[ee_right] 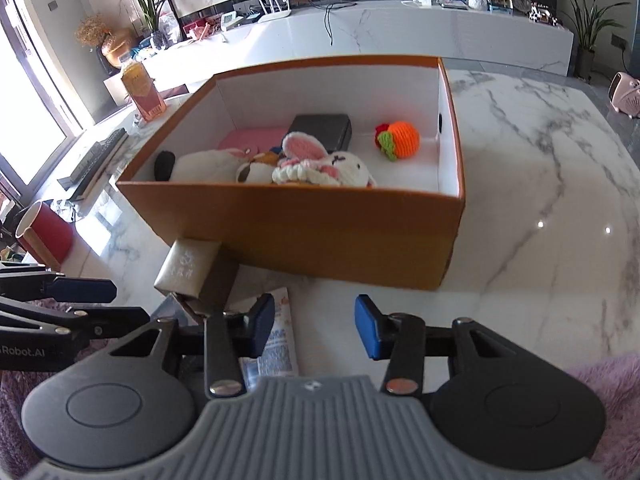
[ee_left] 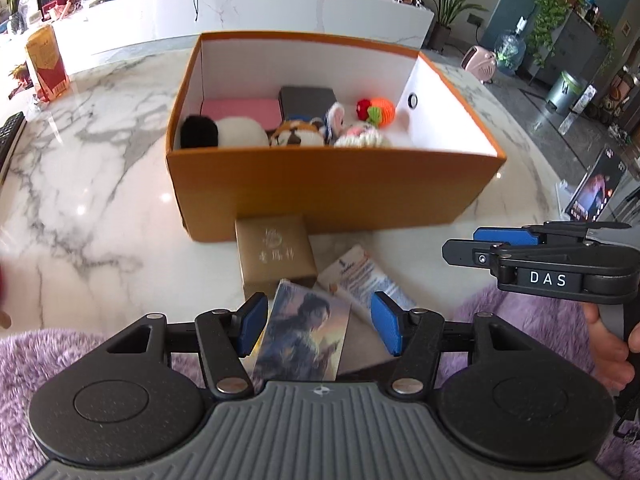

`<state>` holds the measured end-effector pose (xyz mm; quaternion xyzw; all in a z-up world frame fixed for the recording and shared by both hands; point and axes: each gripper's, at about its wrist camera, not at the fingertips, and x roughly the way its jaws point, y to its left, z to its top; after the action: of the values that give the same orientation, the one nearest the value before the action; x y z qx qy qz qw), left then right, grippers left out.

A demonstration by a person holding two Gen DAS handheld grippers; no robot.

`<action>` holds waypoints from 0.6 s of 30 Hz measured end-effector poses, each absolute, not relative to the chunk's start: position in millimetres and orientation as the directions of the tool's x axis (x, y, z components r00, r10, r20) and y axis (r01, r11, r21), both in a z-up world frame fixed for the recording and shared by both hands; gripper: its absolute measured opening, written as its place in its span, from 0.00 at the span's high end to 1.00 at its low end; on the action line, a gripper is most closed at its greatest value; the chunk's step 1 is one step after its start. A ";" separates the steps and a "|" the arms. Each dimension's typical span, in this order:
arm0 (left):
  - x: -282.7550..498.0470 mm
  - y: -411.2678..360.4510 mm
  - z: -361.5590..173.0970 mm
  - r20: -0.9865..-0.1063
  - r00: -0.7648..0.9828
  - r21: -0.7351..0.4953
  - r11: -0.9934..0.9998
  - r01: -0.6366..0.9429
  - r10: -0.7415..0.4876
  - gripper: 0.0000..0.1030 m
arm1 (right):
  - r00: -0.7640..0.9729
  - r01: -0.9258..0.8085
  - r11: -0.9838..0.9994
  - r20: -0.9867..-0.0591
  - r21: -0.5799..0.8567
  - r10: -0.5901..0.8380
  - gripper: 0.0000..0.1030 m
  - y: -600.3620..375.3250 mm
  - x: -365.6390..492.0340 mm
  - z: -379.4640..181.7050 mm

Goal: Organize objects
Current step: 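Move both open grippers back from the box to the remaining items, then grasp the boxed card pack with the left gripper while the right grasps the Vaseline tube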

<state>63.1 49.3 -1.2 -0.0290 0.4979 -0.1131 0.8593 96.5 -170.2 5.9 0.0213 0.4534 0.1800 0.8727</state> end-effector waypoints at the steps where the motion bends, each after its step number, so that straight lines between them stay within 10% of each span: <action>1: 59.9 48.1 -3.9 -0.855 0.474 -0.148 0.974 0.172 -0.213 0.34 | 0.511 -0.298 0.933 -0.792 0.201 0.333 0.54 -169.5 93.1 1.2; 18: 61.8 34.3 -44.8 -0.913 0.394 -0.010 0.972 0.233 -0.103 0.27 | 0.374 -0.375 0.899 -0.850 0.227 0.371 0.54 -134.3 90.2 -37.2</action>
<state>61.8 34.3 -44.8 0.0599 0.5410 -0.1011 0.8328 90.2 -134.3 -37.2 -0.0019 0.5122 0.2248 0.8289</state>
